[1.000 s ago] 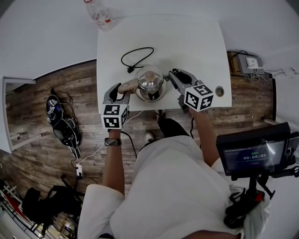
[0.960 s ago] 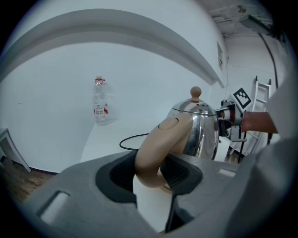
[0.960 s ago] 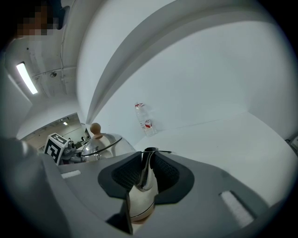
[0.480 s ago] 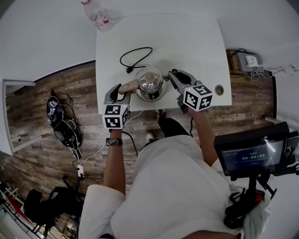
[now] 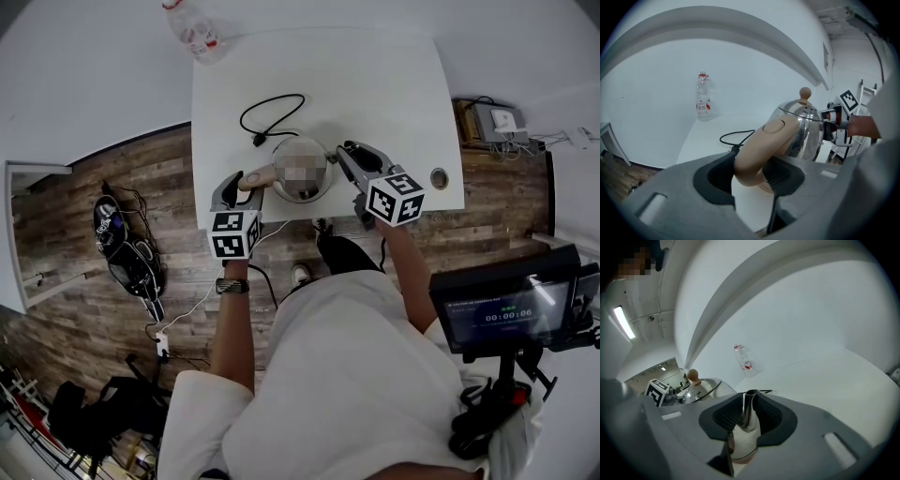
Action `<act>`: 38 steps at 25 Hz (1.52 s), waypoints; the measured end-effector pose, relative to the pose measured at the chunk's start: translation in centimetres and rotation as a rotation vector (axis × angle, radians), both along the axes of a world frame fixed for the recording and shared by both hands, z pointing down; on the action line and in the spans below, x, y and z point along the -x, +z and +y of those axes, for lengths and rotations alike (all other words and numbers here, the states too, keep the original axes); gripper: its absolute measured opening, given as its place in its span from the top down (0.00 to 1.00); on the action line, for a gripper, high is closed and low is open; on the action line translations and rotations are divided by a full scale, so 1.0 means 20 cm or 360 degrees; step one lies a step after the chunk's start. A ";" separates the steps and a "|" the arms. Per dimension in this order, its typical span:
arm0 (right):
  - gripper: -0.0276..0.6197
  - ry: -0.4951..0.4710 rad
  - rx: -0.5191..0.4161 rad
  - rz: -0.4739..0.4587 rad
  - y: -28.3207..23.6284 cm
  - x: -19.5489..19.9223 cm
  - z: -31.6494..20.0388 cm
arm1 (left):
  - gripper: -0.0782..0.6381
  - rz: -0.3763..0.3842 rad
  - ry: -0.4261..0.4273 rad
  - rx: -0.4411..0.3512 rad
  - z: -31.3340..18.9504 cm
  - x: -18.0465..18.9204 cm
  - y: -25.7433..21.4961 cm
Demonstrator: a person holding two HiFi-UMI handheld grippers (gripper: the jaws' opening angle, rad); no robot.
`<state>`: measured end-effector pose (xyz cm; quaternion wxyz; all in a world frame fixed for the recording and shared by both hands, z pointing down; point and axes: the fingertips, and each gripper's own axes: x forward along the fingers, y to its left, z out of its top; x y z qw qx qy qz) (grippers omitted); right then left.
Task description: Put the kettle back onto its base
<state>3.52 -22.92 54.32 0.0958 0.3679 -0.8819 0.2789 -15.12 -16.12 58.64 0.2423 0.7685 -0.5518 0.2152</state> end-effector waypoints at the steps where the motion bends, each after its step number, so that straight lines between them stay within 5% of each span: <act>1: 0.84 -0.0004 0.0002 -0.0006 0.00 0.00 0.00 | 0.65 0.0002 -0.0007 0.0000 0.00 0.00 0.00; 38: 0.80 0.0150 -0.0074 0.0042 -0.07 -0.15 -0.12 | 0.58 0.0053 -0.0003 -0.0058 -0.05 0.03 -0.07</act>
